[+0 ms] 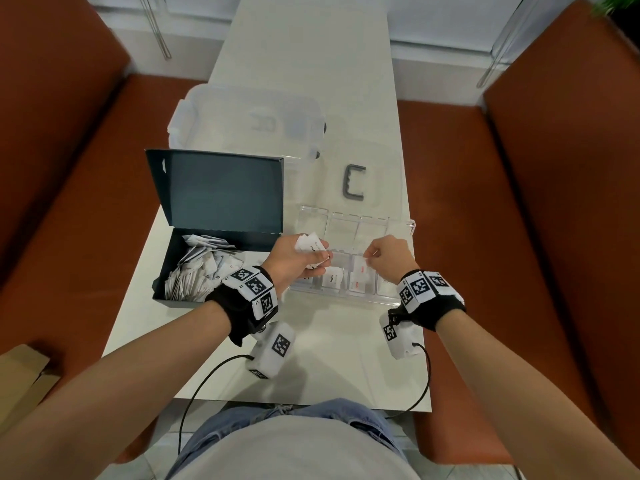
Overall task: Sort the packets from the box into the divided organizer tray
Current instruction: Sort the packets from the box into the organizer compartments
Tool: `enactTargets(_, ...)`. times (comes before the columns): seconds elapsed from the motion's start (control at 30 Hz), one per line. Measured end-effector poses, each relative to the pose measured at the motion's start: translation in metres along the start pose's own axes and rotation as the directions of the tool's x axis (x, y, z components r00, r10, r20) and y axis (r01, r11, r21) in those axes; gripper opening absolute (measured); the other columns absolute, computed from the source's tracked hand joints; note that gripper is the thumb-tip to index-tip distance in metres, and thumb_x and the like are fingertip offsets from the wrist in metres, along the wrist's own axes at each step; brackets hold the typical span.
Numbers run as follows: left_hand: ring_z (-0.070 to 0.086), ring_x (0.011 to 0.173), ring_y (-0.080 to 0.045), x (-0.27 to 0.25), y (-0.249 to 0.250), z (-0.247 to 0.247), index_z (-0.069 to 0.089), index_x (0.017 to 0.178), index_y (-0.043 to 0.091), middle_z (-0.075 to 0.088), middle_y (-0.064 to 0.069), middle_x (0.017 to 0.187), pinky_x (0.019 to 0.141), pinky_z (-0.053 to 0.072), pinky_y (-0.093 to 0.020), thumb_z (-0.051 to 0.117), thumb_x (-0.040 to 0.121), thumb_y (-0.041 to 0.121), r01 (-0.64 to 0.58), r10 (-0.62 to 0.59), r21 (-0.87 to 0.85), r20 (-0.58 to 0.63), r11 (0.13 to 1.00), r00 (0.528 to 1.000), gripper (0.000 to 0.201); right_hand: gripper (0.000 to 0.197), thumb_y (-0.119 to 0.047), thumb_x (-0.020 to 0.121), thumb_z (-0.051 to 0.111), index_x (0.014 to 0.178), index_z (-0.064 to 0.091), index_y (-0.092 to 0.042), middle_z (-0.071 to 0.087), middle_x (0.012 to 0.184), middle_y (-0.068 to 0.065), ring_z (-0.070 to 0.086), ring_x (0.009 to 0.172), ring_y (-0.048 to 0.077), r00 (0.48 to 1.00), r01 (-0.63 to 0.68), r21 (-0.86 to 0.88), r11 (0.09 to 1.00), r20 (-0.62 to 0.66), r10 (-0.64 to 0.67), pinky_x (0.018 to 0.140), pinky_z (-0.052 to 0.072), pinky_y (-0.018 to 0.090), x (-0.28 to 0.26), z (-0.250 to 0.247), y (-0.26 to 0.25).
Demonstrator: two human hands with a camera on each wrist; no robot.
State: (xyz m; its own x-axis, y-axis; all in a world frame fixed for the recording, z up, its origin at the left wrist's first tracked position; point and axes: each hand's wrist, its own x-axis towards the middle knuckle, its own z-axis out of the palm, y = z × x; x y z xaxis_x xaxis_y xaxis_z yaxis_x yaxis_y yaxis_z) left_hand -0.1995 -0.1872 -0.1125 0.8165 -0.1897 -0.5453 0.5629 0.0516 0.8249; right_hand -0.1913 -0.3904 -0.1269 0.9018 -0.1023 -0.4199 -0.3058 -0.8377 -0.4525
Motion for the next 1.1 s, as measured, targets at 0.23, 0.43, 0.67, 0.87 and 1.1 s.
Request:
enactTargets(0.23,0.066,0.079,-0.023,-0.004,0.002,-0.003,0.064,0.096,0.003,0.069,-0.014,0.090,0.070,0.060,-0.028,0.066,0.085,-0.007,-0.010,0.010,-0.025,0.008,1.000,1.000,0.015,0.026,-0.003,0.084,0.049,0.092,0.072,-0.013,0.069,0.100,0.010,0.064,0.093,0.030,0.999,-0.012,-0.131,0.991,0.048,0.018,0.087,0.053,0.038,0.000,0.021,0.001)
enactTargets(0.43,0.066,0.080,-0.023,-0.004,0.002,-0.006,0.065,0.096,0.003,0.068,-0.017,0.095,0.078,0.059,-0.034,0.066,0.084,-0.007,-0.004,0.004,-0.024,-0.004,1.000,1.000,0.016,0.019,-0.012,0.089,0.050,0.095,0.068,-0.013,0.068,0.097,0.007,0.063,0.095,0.029,0.999,0.040,-0.375,0.926,0.033,-0.030,0.087,0.046,0.035,0.003,0.032,0.002)
enactTargets(0.67,0.065,0.079,-0.023,-0.004,0.000,-0.006,0.064,0.104,-0.002,0.068,-0.017,0.095,0.079,0.058,-0.034,0.066,0.085,-0.007,-0.004,0.004,-0.010,-0.006,1.000,1.000,0.020,0.023,-0.015,0.092,0.055,0.111,0.065,-0.023,0.067,0.108,0.001,0.058,0.106,0.023,0.992,0.124,-0.592,0.797,0.061,-0.109,0.094,0.032,0.036,0.011,0.036,0.004)
enactTargets(0.87,0.067,0.077,-0.020,-0.005,0.001,-0.006,0.064,0.108,-0.004,0.068,-0.017,0.096,0.069,0.059,-0.027,0.067,0.084,-0.007,0.008,-0.008,-0.013,-0.013,1.000,1.000,0.024,0.016,-0.011,0.087,0.062,0.096,0.067,-0.023,0.070,0.098,-0.001,0.061,0.098,0.023,0.993,0.118,-0.561,0.820,0.054,-0.106,0.092,0.032,0.037,0.012,0.033,0.000)
enactTargets(1.1,0.067,0.075,-0.019,-0.006,0.002,-0.008,0.063,0.108,-0.004,0.068,-0.019,0.098,0.073,0.060,-0.030,0.066,0.085,-0.006,0.011,-0.011,-0.024,-0.026,1.000,1.000,0.024,0.017,-0.009,0.088,0.058,0.098,0.063,-0.020,0.068,0.097,0.000,0.061,0.094,0.023,0.986,0.159,-0.608,0.778,0.059,-0.156,0.095,0.030,0.038,0.010,0.035,-0.001)
